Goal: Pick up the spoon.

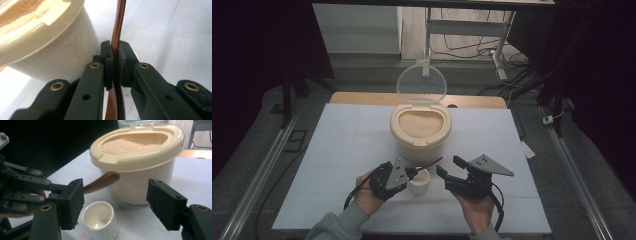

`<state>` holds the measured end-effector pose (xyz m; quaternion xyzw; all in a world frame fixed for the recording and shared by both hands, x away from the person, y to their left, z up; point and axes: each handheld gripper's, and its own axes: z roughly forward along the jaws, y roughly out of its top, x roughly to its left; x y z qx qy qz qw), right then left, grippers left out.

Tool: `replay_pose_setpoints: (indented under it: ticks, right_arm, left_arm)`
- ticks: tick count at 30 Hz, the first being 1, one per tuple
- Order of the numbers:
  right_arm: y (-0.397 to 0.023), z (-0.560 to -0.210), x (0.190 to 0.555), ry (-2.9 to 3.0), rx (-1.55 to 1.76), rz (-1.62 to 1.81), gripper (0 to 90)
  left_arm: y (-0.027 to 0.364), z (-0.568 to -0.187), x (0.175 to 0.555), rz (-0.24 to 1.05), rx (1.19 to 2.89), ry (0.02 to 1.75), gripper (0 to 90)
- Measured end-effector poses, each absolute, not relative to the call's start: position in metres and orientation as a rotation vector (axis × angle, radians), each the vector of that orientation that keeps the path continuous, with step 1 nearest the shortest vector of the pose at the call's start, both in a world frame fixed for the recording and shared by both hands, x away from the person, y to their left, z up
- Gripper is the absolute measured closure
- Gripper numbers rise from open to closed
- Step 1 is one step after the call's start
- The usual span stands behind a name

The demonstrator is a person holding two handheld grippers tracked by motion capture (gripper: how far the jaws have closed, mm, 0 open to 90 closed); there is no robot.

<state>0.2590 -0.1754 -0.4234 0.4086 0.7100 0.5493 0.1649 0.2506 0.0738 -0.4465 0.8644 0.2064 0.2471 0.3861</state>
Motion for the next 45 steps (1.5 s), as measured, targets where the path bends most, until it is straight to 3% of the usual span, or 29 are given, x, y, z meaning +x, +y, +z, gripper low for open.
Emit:
replay_pose_setpoints:
  ticks: [7,17,24,35,45]
  right_arm:
    - [-0.164,-0.428,0.26,1.984,1.269,1.592,34.2]
    - [-0.154,-0.431,0.265,1.893,1.361,1.666,56.7]
    - [-0.154,-0.43,0.269,1.873,1.365,1.757,64.0]
    - [-0.163,-0.432,0.273,1.907,1.339,1.894,72.3]
    - [-0.158,-0.43,0.271,1.931,1.251,1.91,78.9]
  left_arm:
    - [0.063,-0.447,0.246,0.724,2.18,0.516,83.0]
    - [0.053,-0.449,0.24,0.823,2.165,0.509,82.9]
    - [0.047,-0.45,0.235,0.953,2.186,0.474,81.7]
    - [0.045,-0.45,0.235,0.971,2.198,0.442,79.6]
    - [0.05,-0.449,0.239,0.892,2.187,0.464,78.3]
